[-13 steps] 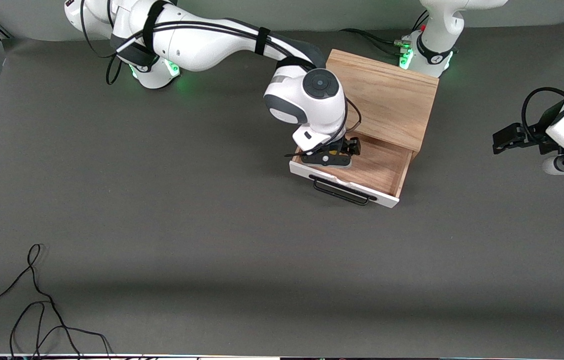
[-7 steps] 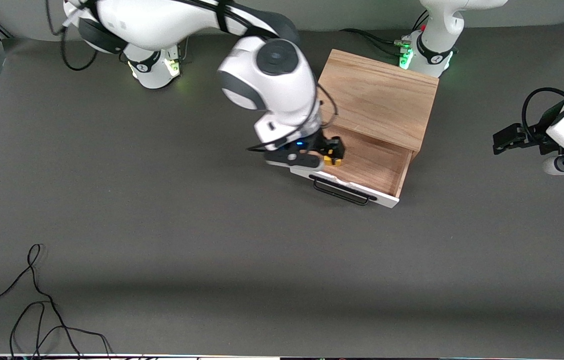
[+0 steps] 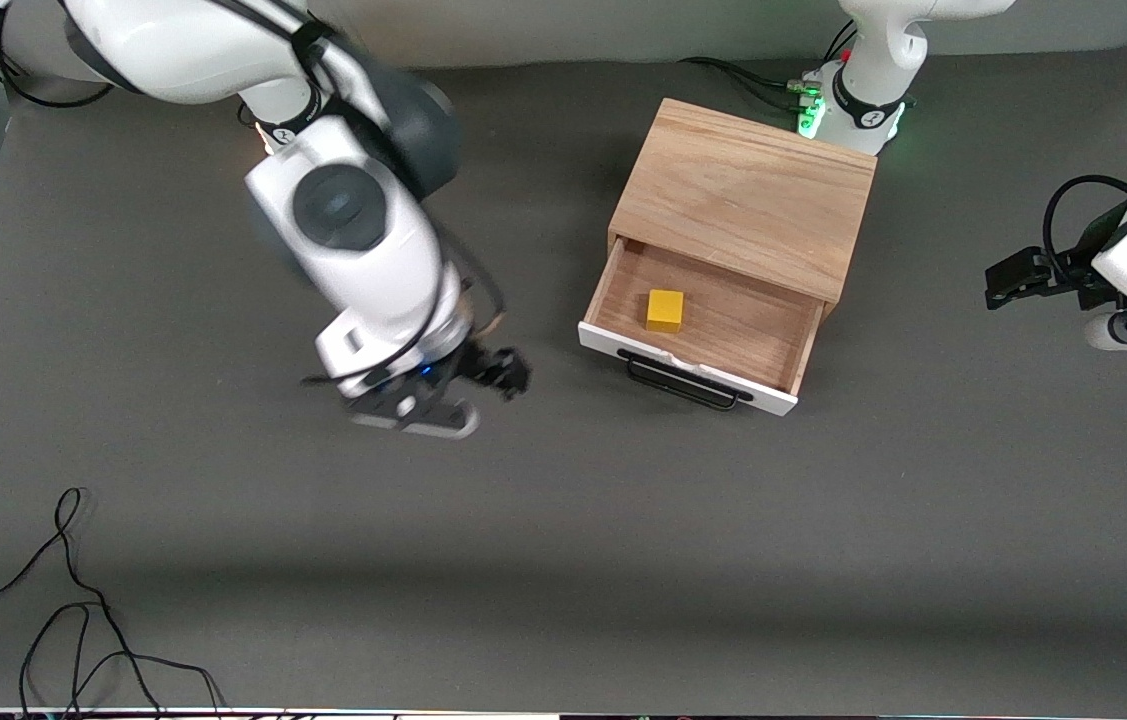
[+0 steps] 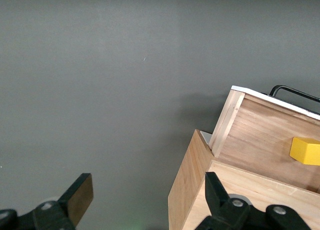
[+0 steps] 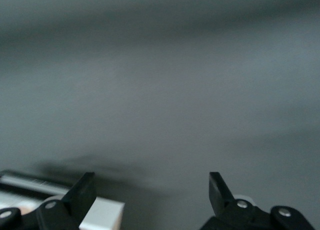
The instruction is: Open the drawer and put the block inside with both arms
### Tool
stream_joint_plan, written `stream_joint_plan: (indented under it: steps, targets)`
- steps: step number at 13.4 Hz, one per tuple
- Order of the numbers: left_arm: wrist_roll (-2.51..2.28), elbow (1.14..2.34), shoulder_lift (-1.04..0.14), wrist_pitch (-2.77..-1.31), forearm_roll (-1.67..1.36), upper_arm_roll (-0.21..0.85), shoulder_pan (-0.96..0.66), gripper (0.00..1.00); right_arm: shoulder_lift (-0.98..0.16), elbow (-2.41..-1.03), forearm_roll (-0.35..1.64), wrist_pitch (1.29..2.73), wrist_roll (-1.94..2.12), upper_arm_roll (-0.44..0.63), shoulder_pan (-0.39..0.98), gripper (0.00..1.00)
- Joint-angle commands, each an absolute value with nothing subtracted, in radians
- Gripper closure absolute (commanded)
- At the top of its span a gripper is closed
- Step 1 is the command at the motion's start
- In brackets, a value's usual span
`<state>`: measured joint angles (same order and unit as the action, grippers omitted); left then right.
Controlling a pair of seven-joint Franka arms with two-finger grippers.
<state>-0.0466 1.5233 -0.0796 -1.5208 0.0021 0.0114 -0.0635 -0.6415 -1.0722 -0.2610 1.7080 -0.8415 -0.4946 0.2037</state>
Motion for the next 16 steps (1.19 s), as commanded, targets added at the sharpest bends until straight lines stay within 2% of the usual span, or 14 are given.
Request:
stream_joint_plan:
  steps: [1, 3, 7, 11, 16]
  targets:
    - [-0.029, 1.537, -0.066, -1.531, 0.006, 0.009, -0.064, 0.0, -0.445, -1.263, -0.045, 1.756, -0.627, -0.243, 0.199, 0.0]
    - [-0.029, 1.539, -0.066, -1.531, 0.006, 0.009, -0.064, 0.0, -0.32, -1.423, 0.078, 1.827, -0.462, -0.087, 0.201, 0.0]
    - [-0.029, 1.539, -0.064, -1.528, 0.006, 0.009, -0.064, 0.0, -0.138, -1.662, 0.08, 1.847, -0.281, 0.099, 0.199, 0.0]
    - [-0.029, 1.539, -0.063, -1.529, 0.005, 0.009, -0.064, 0.0, -0.029, -1.749, -0.026, 1.821, -0.276, 0.139, 0.19, 0.0]
    - [-0.029, 1.54, -0.063, -1.532, 0.006, 0.009, -0.064, 0.0, -0.034, -1.733, 0.058, 1.818, -0.172, 0.156, 0.187, 0.0]
